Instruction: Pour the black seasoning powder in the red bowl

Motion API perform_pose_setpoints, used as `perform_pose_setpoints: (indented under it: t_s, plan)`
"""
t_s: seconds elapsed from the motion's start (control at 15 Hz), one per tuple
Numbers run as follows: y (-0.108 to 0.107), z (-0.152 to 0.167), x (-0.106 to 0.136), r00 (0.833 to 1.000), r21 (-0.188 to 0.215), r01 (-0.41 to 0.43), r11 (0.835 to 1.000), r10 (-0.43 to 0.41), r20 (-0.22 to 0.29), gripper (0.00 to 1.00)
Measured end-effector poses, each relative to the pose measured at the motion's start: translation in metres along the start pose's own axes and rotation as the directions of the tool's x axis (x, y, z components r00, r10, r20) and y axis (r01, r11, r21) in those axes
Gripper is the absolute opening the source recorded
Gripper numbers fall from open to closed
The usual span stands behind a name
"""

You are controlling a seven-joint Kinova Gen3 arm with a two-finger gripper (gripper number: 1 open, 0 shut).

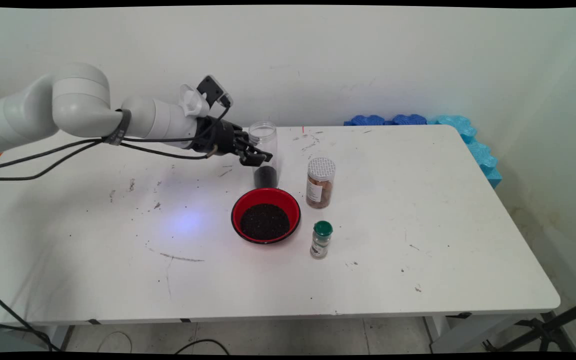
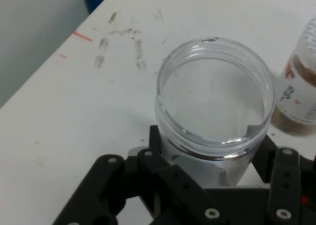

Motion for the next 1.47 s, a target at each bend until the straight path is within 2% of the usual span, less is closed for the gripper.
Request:
perform_pose_setpoints:
  t_s: [0.33,0.53,0.87,1.07,1.47]
  plan:
    - [-0.014,-0.027,0.005,0.999,0.054,0.017,0.998,-0.019,0.026,0.0]
    - [-0.019,-0.055,0.008,0.999,0.063,0.015,0.998,-0.018,0.049,0.0]
    - [-0.018,-0.118,0.005,0.994,0.034,-0.011,0.999,0.007,0.109,0.0]
    - [-0.012,-0.158,0.0,0.989,-0.003,-0.021,1.0,0.021,0.149,0.0]
    - [0.02,-0.218,-0.007,0.975,-0.084,0.008,0.996,0.011,0.221,0.0]
